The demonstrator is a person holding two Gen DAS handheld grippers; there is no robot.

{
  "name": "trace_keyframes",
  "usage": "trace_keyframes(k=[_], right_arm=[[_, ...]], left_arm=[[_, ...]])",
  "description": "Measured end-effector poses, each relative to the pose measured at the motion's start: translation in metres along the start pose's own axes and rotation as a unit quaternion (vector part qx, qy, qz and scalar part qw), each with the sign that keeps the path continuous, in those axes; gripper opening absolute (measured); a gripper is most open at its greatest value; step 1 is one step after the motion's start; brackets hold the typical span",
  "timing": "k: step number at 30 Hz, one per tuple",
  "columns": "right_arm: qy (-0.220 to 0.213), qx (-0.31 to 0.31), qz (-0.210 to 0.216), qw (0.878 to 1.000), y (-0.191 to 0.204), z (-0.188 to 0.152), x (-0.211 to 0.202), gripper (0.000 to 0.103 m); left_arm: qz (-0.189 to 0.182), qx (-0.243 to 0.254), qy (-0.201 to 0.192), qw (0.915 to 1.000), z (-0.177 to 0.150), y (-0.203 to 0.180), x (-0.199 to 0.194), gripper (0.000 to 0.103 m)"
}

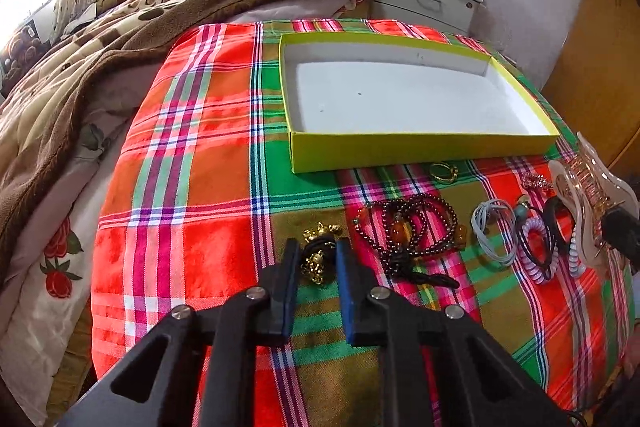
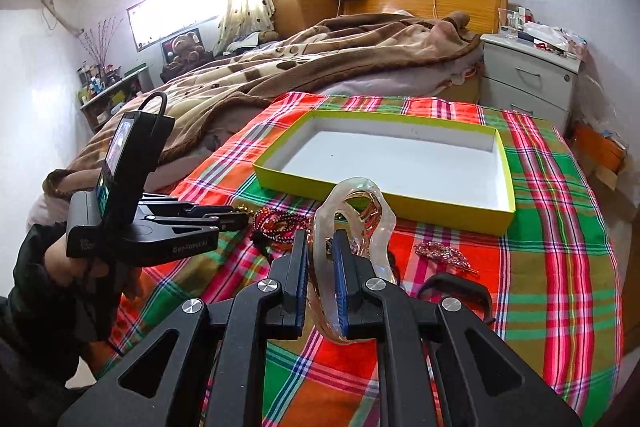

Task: Organize jewelry
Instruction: 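Grasp the clear pink hair claw clip with the right tool while the left tool grasps the gold pendant, then carry the claw clip and pendant into the box lid and open both tools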

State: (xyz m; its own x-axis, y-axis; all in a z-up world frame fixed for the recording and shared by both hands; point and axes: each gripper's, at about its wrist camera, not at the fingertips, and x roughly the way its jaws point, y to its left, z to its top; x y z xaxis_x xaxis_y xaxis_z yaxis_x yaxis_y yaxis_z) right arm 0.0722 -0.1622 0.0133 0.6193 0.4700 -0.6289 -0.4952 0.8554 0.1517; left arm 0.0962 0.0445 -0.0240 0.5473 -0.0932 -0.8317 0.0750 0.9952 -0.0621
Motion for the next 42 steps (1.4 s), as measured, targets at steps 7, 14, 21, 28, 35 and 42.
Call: trace_keyframes(k=[7, 14, 21, 28, 35, 42], right_arm=[[-0.005, 0.005, -0.003, 1.0, -0.001, 0.003, -0.003, 0.012], [-0.012, 0.004, -0.018, 1.0, -0.004, 0.014, -0.007, 0.012], [-0.017, 0.0, -0.048, 0.999, -0.019, 0.041, -0.005, 0.012], [-0.011, 0.004, -0.073, 0.997, -0.05, 0.068, 0.012, 0.012], [0.008, 0.02, -0.093, 0.995, -0.085, 0.089, 0.041, 0.012], [0.04, 0.023, -0.102, 0.994, -0.109, 0.095, 0.075, 0.012]], left_arm=[[-0.001, -0.008, -0.01, 0.9999, -0.001, 0.006, -0.006, 0.017], [-0.004, -0.015, -0.031, 0.9994, 0.008, 0.012, -0.024, 0.017], [-0.018, -0.007, -0.055, 0.9983, 0.036, 0.011, -0.041, 0.017], [-0.04, -0.006, -0.073, 0.9965, 0.078, 0.008, -0.038, 0.017], [-0.047, -0.005, -0.062, 0.997, 0.111, 0.003, -0.011, 0.017], [-0.046, -0.001, -0.046, 0.9979, 0.134, -0.001, 0.025, 0.017]])
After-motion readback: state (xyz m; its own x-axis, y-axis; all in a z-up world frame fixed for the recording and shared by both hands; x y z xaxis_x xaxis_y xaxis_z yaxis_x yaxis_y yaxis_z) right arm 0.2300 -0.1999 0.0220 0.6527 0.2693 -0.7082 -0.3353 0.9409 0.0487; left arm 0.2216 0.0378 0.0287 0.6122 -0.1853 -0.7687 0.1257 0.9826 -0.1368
